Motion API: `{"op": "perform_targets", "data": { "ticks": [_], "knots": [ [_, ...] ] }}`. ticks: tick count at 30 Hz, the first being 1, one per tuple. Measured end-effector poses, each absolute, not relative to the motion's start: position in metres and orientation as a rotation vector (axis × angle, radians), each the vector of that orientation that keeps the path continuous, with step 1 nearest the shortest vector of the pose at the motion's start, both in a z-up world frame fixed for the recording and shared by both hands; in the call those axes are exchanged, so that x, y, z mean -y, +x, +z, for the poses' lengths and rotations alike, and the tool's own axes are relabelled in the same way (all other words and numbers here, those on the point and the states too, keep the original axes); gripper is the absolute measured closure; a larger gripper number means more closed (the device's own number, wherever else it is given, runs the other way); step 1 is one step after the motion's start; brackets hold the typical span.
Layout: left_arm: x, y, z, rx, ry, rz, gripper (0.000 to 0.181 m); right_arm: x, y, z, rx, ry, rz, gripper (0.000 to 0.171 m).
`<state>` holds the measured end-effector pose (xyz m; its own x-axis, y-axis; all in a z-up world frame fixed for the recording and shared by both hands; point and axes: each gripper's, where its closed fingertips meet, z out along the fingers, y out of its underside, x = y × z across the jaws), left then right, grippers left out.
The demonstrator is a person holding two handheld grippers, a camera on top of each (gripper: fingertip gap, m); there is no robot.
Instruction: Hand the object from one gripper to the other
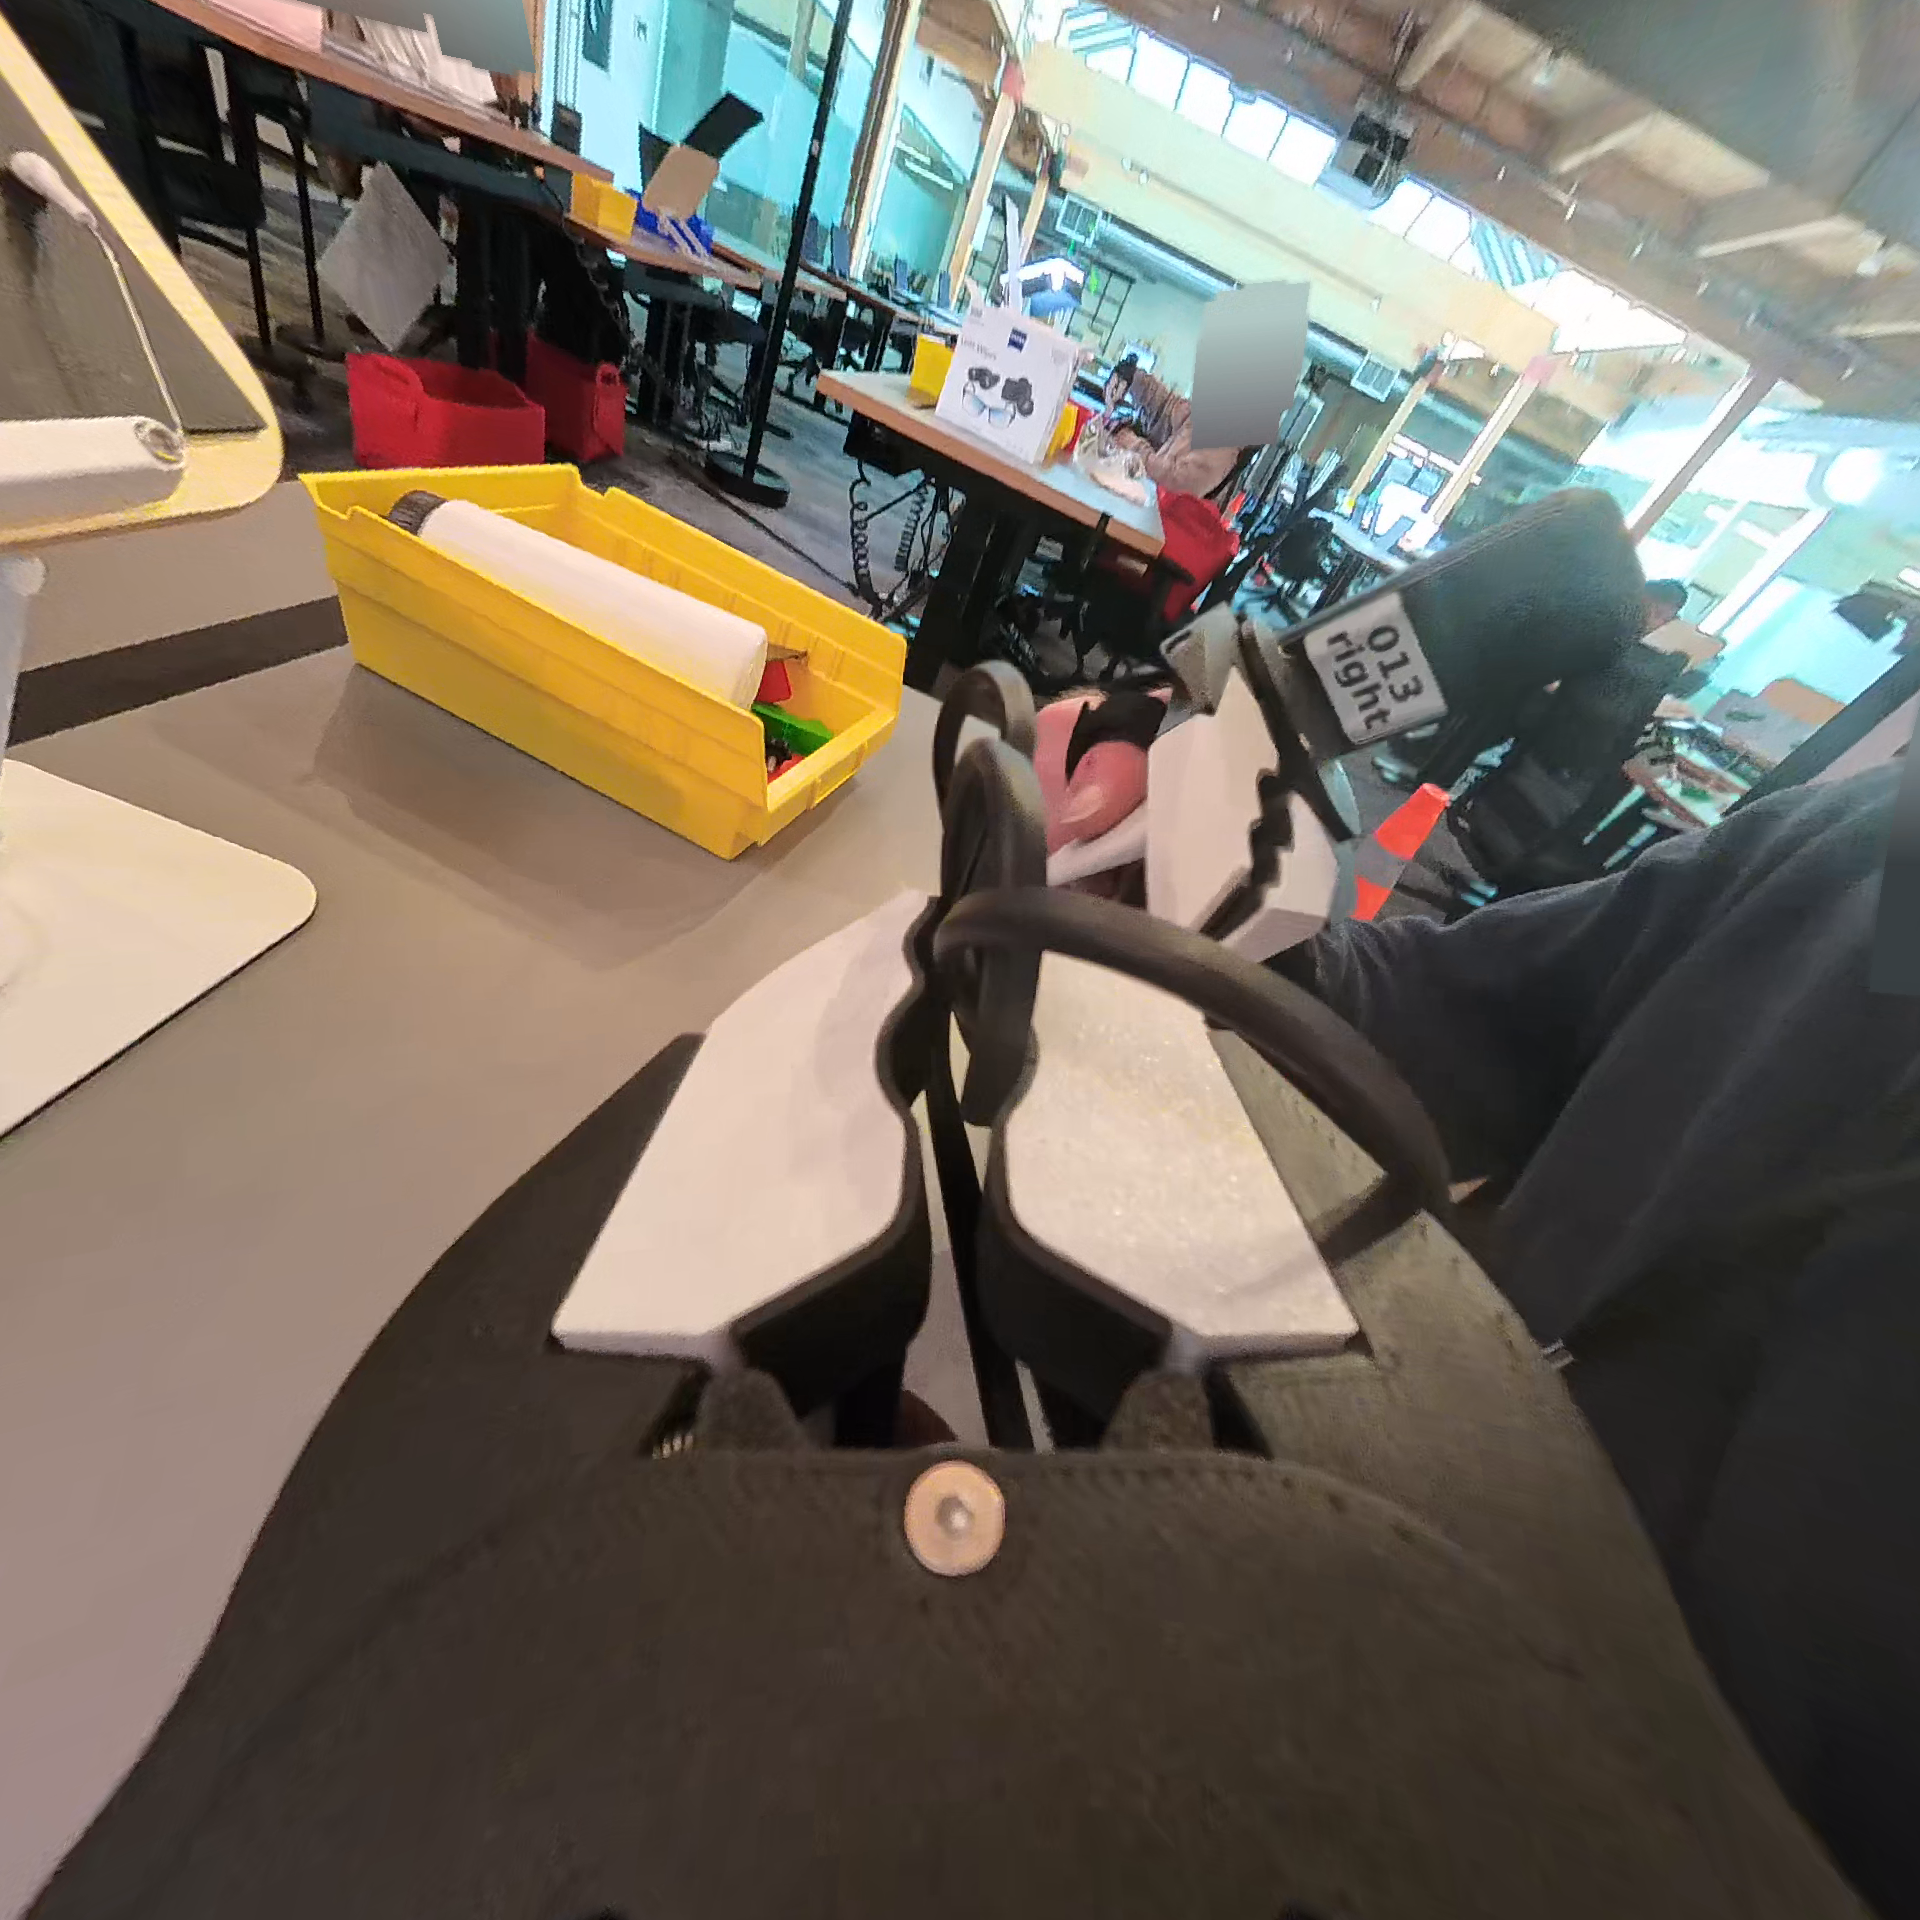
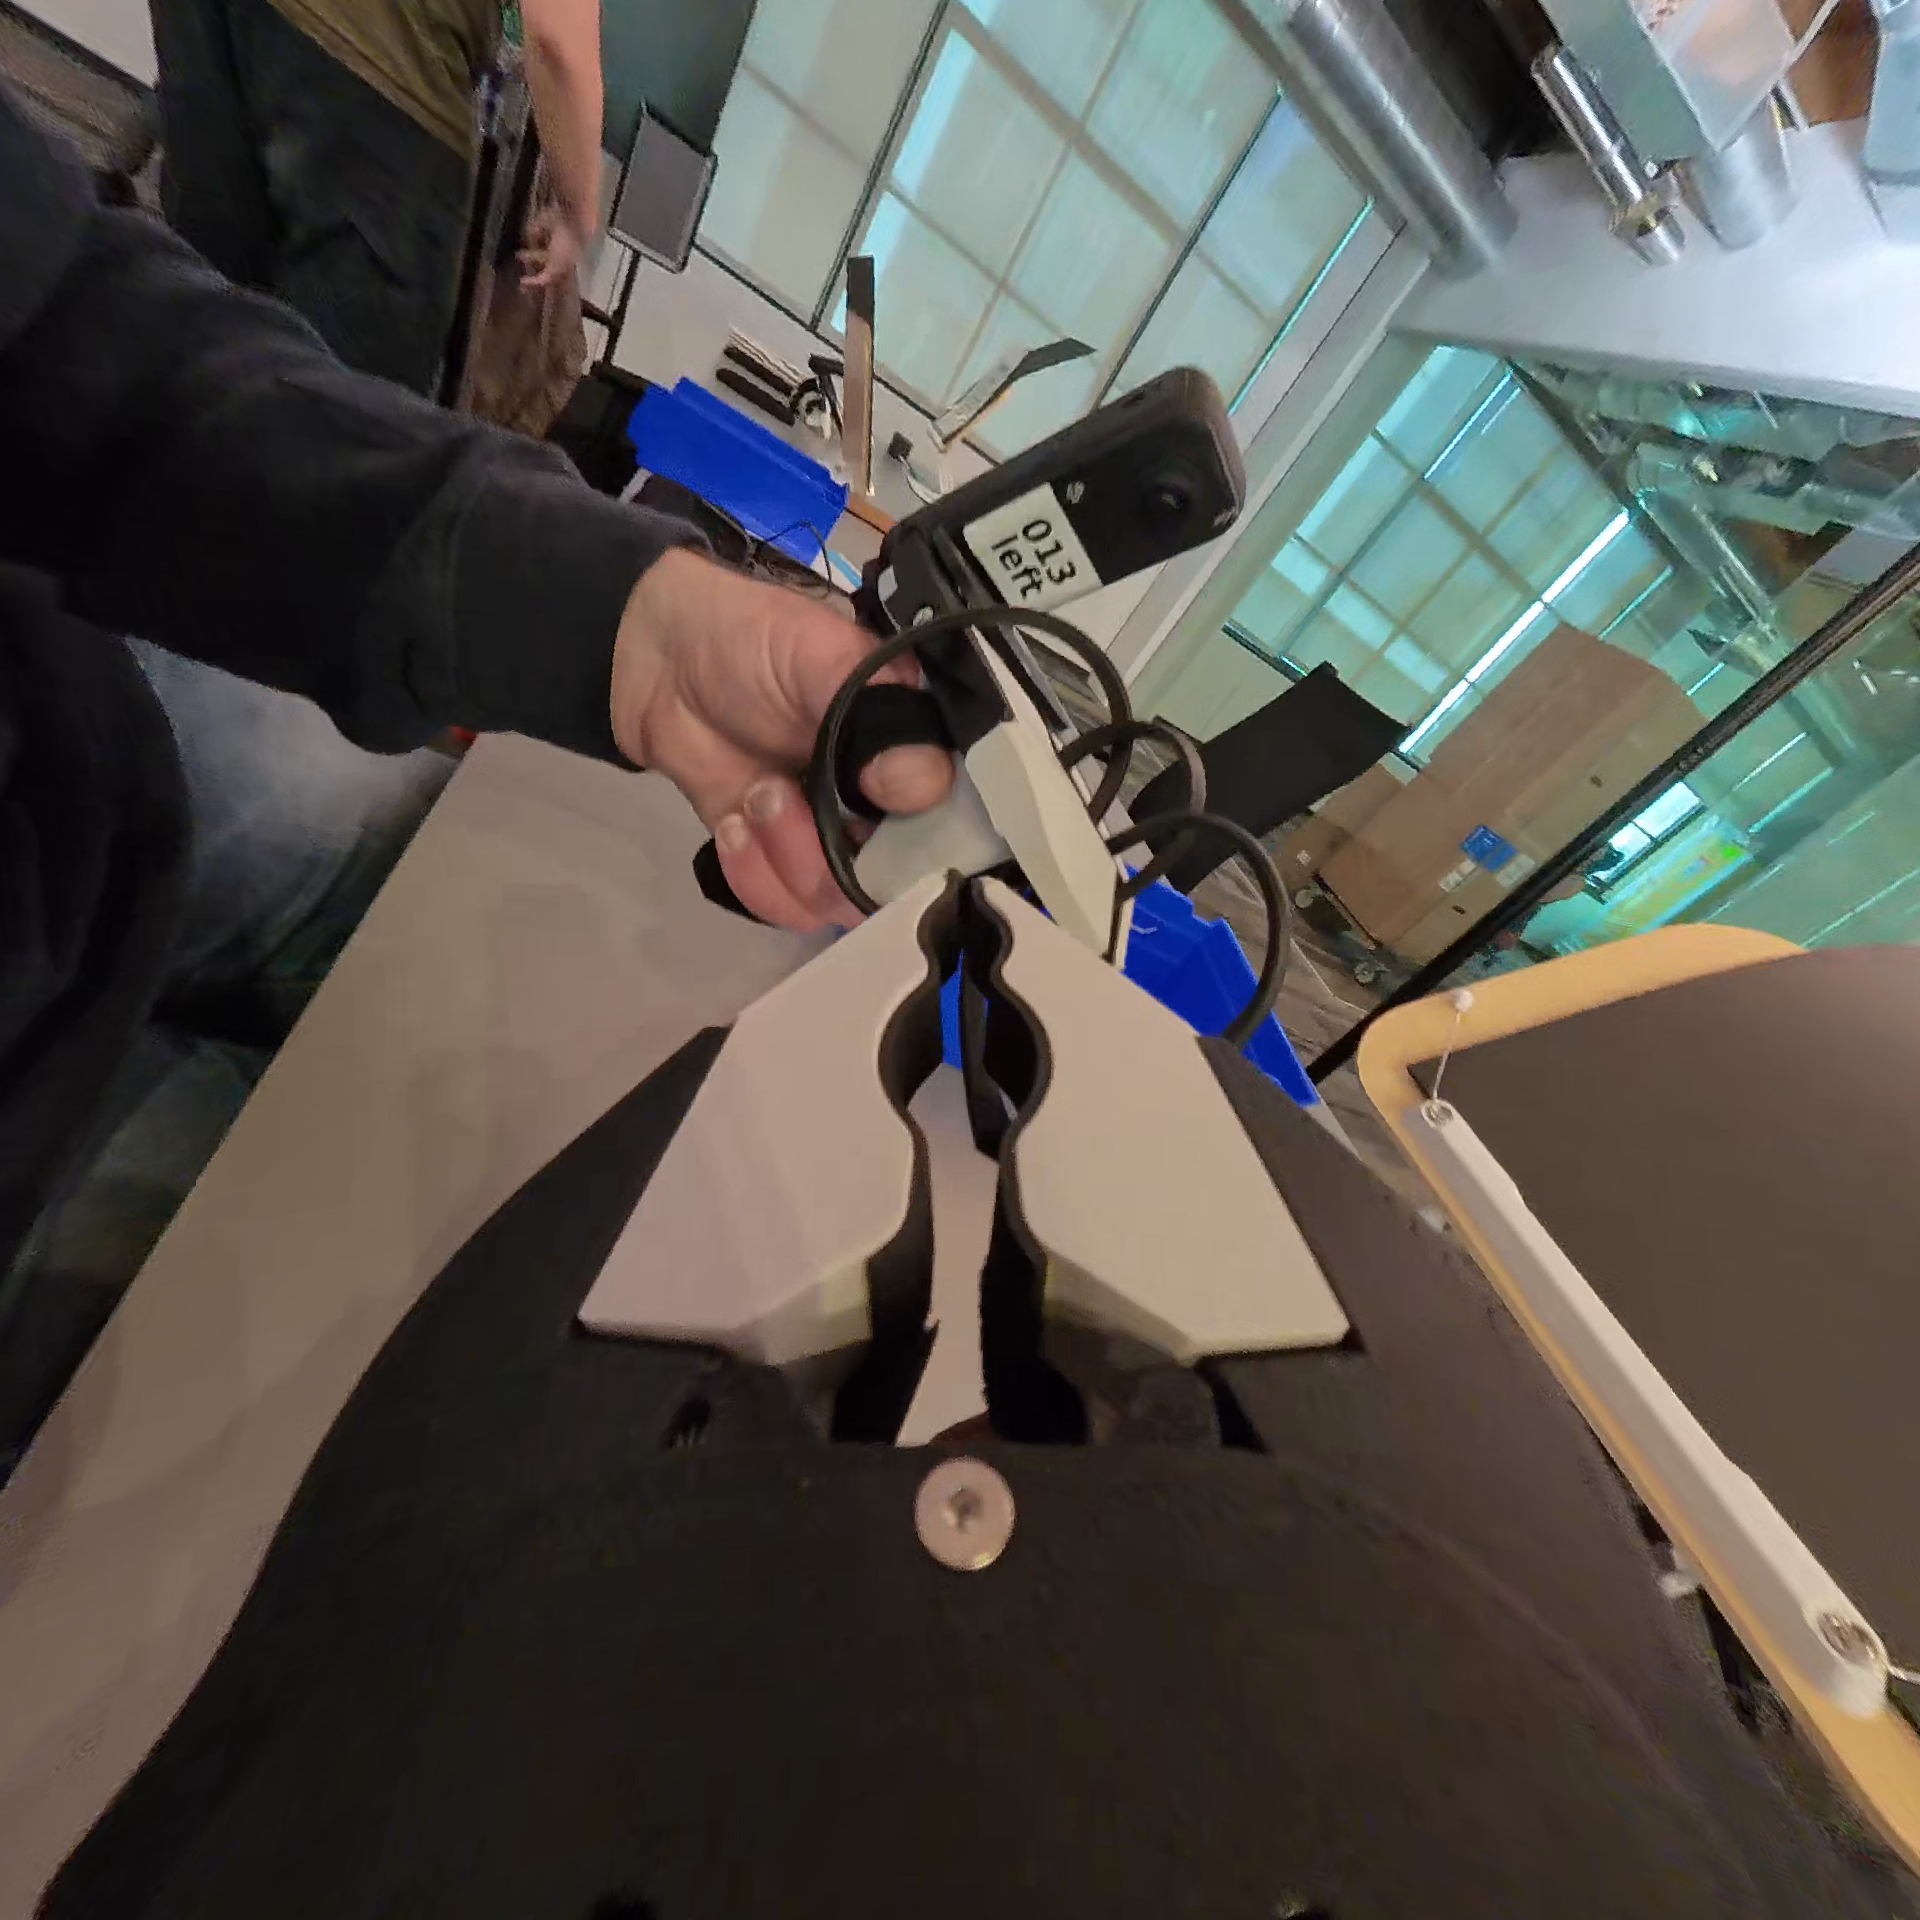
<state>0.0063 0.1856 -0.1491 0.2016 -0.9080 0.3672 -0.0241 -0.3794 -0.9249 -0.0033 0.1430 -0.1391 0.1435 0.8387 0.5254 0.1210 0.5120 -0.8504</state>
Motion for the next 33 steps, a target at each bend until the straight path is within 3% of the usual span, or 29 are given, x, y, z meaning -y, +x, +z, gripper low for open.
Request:
{"op": "perform_targets", "data": {
  "ticks": [9,12,15,24,33],
  "knots": [
    [-0.182,-0.007,-0.138,-0.812,-1.565,-1.316,0.178,-0.133,0.002,-0.114,1.351,-0.928,0.691,0.171],
    [-0.179,-0.013,-0.125,-0.776,-1.514,-1.368,0.178,-0.144,0.024,-0.108,1.28,-0.964,0.72,0.145],
    [-0.175,-0.015,-0.115,-0.752,-1.471,-1.427,0.178,-0.159,0.037,-0.122,1.254,-1.012,0.709,0.143],
    [-0.172,-0.001,-0.113,-0.725,-1.438,-1.453,0.177,-0.146,0.011,-0.107,1.068,-0.971,0.97,0.168],
    [-0.181,0.002,-0.129,-0.786,-1.51,-1.188,0.179,-0.151,0.004,-0.111,1.242,-1.16,0.804,0.169]
  ]
}}
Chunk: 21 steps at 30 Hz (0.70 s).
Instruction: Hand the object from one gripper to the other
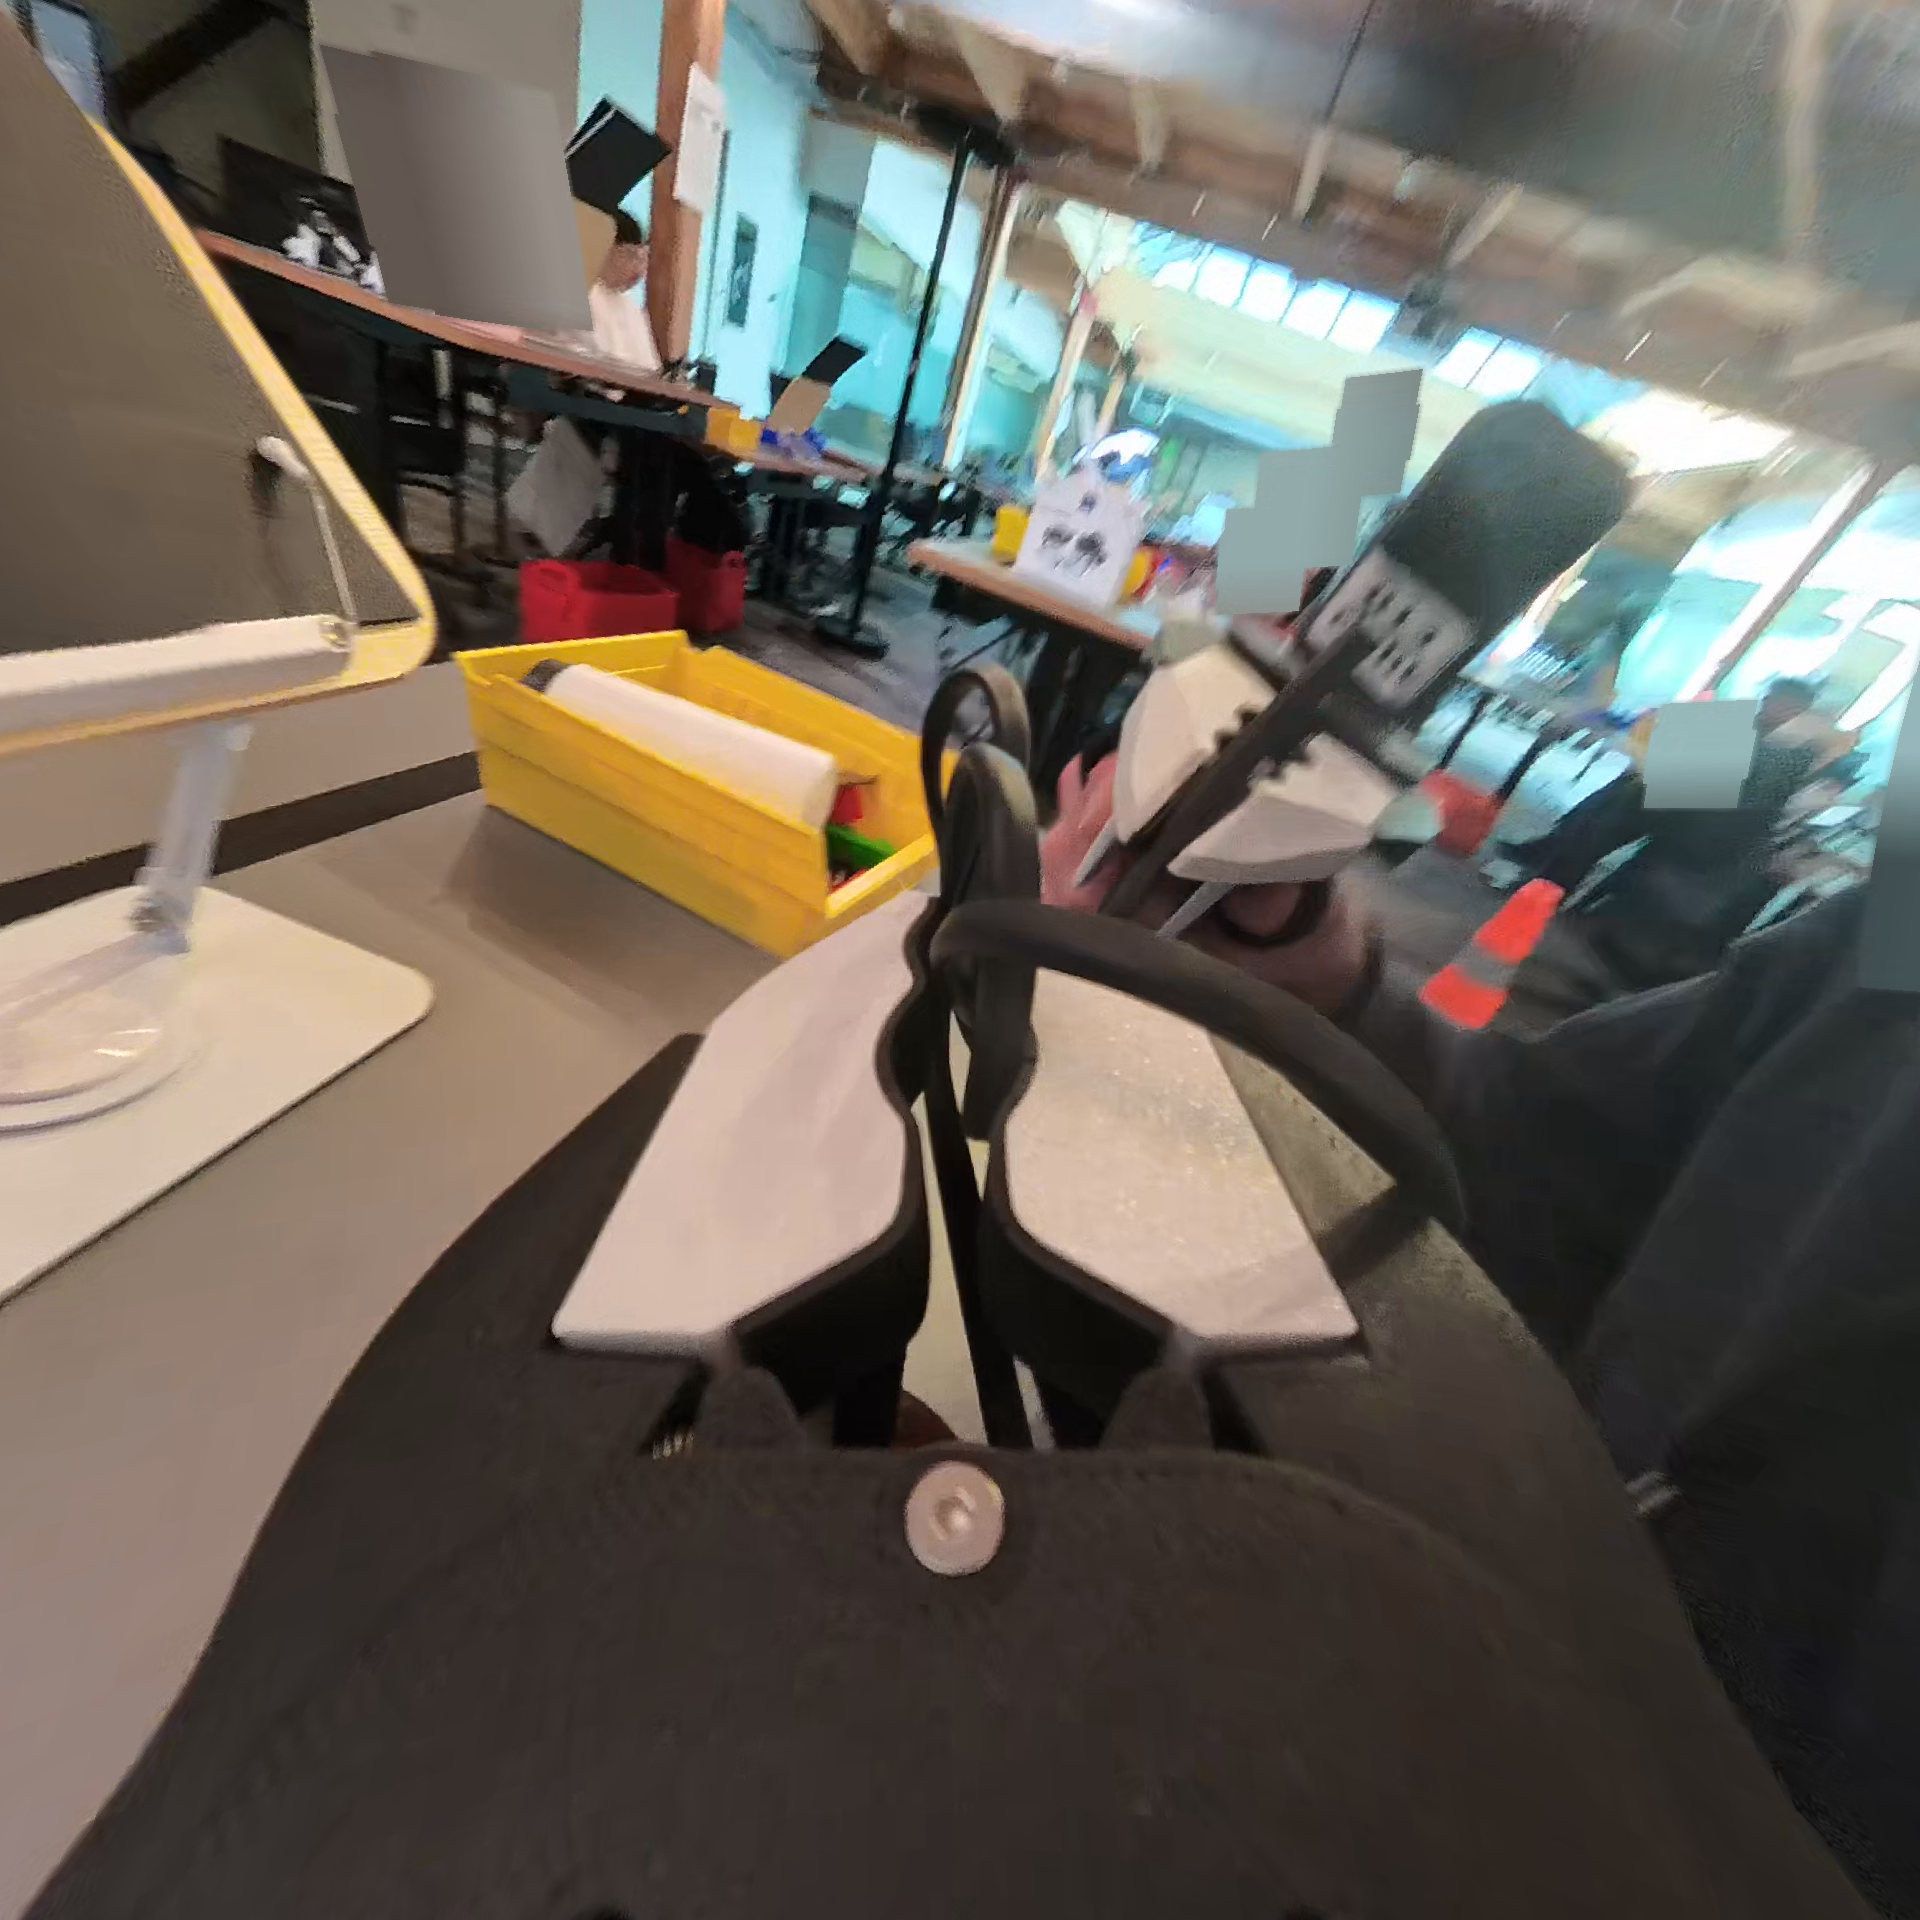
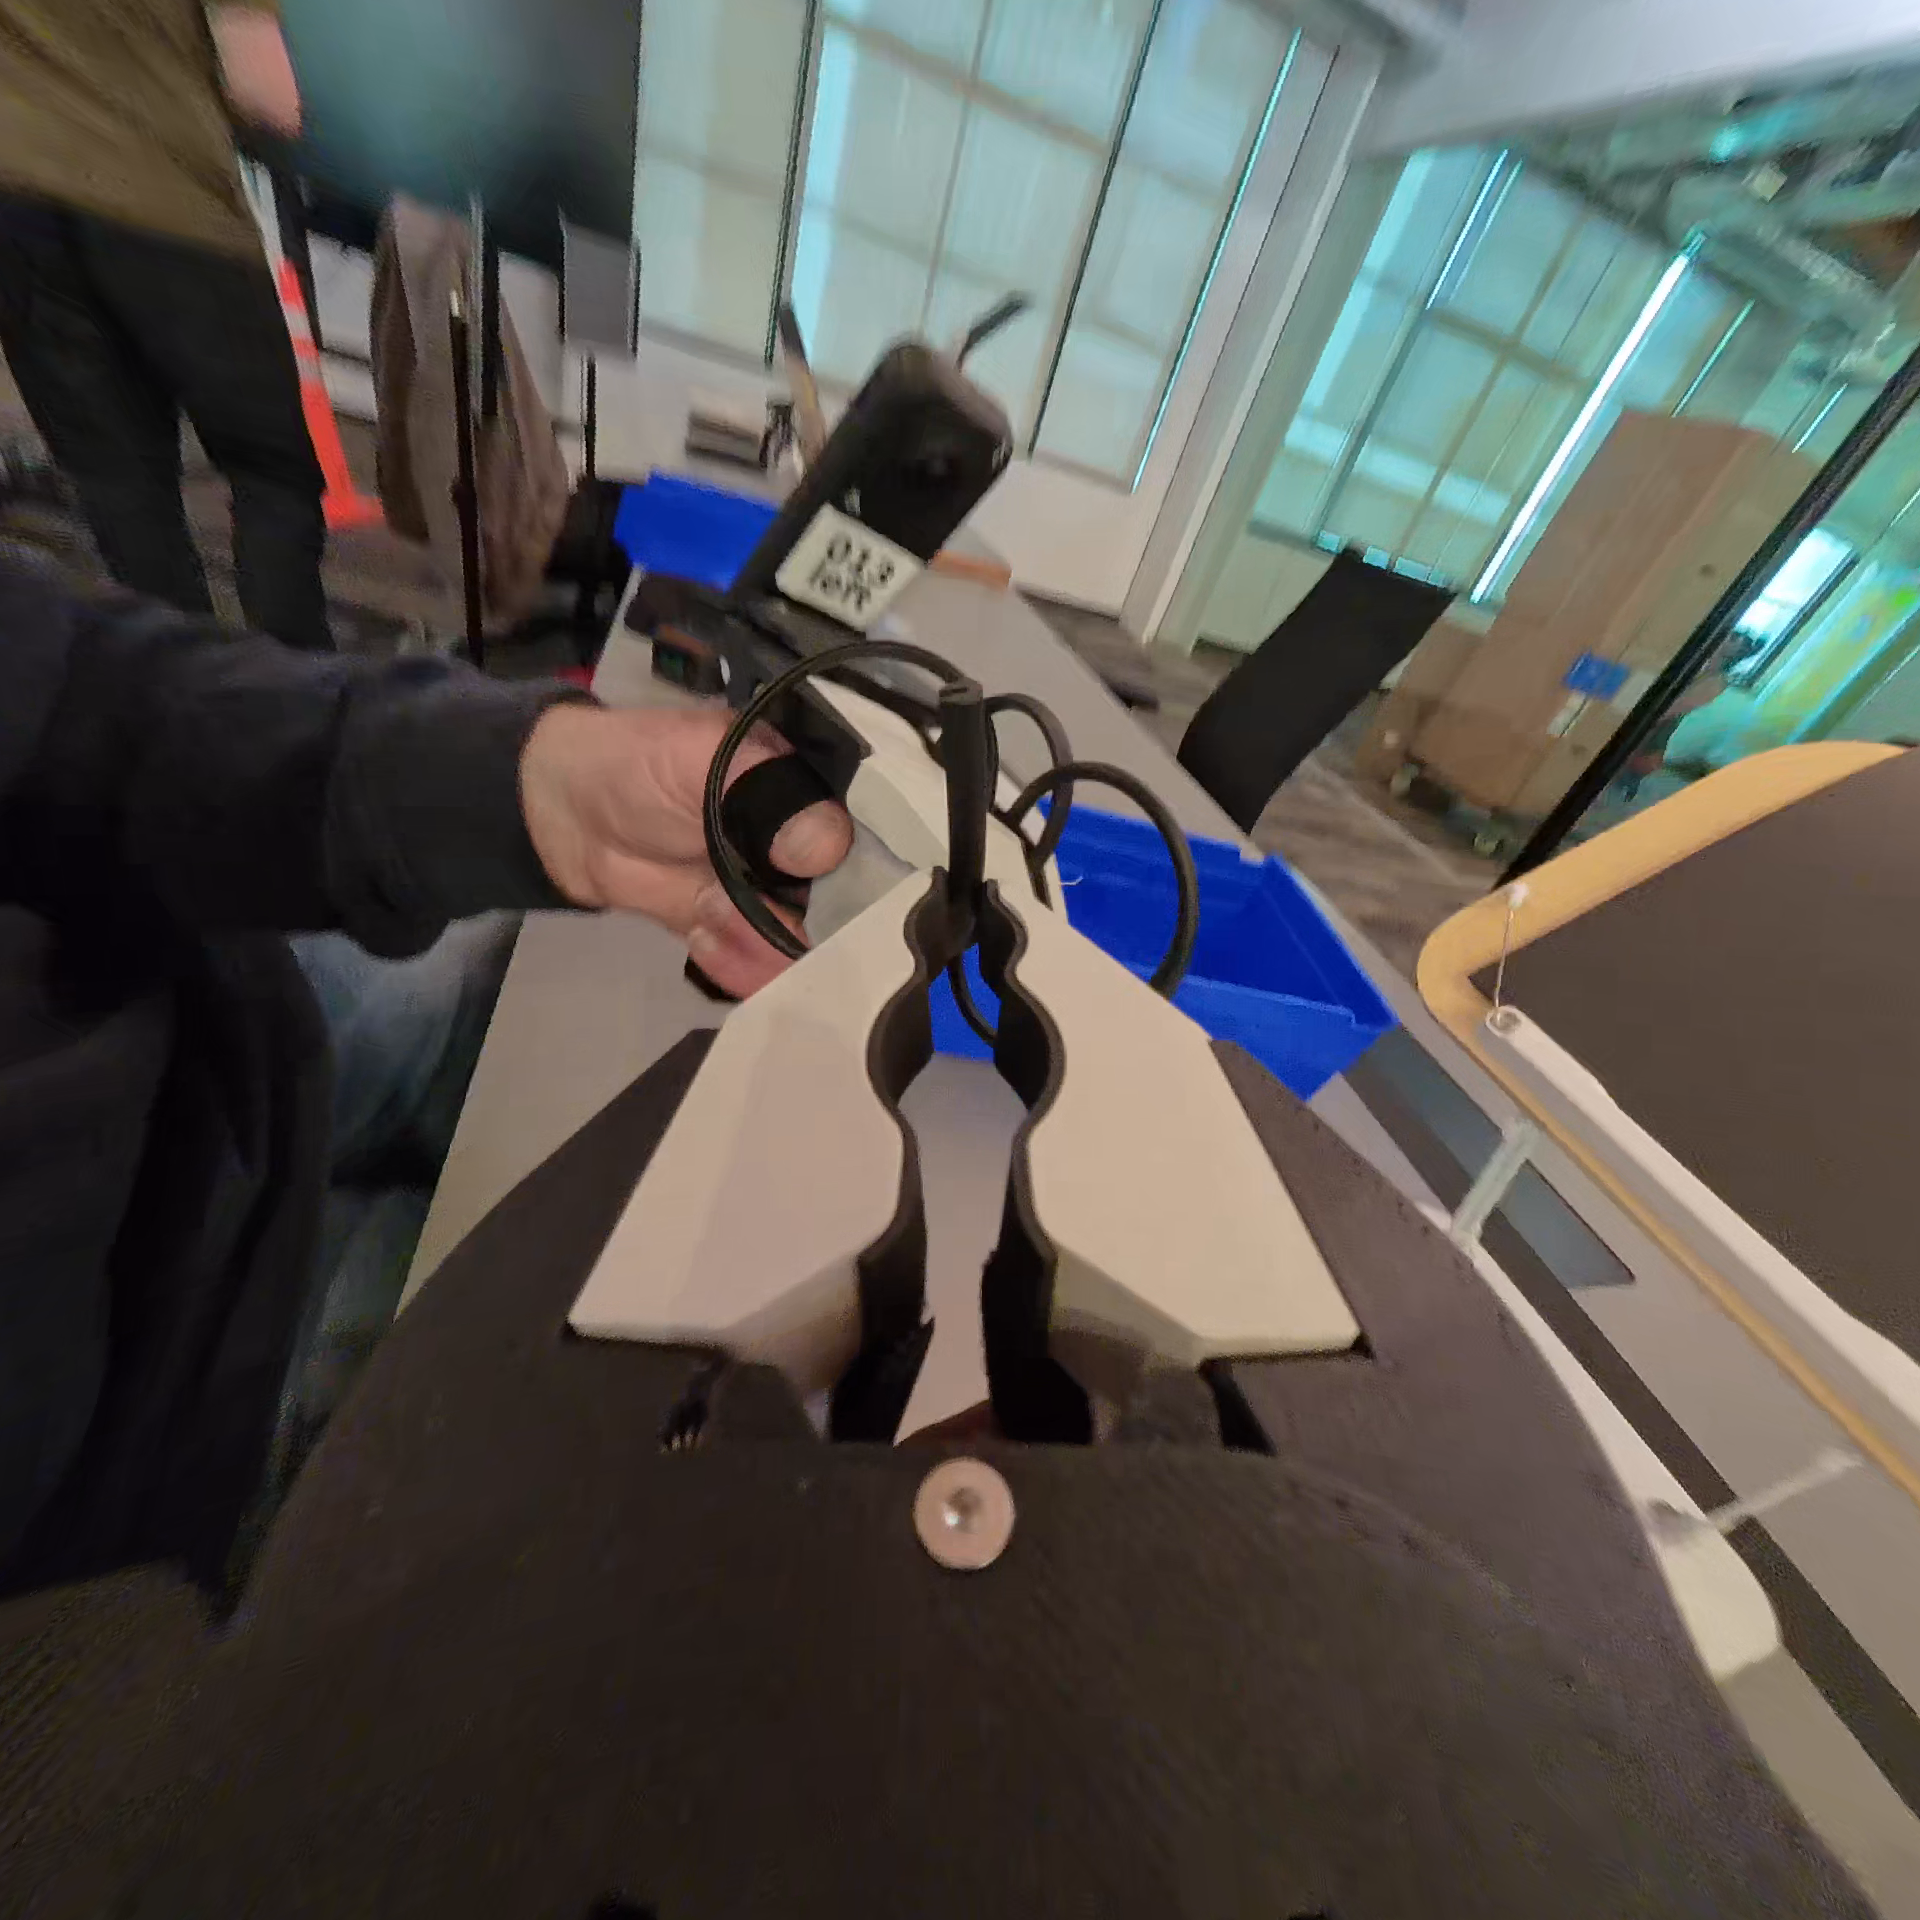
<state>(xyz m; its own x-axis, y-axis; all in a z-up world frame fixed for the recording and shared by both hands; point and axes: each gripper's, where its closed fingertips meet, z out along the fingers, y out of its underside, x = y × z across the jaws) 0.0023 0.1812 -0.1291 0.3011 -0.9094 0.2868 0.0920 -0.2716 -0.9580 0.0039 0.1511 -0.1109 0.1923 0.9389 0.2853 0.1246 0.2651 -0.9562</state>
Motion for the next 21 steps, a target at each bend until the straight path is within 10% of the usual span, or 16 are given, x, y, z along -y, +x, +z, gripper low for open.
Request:
{"op": "perform_targets", "data": {
  "ticks": [21],
  "knots": [
    [-0.2,0.004,-0.116,-1.132,-1.289,0.273,0.178,-0.166,-0.004,-0.15,1.449,-1.544,0.656,0.169]
  ]
}}
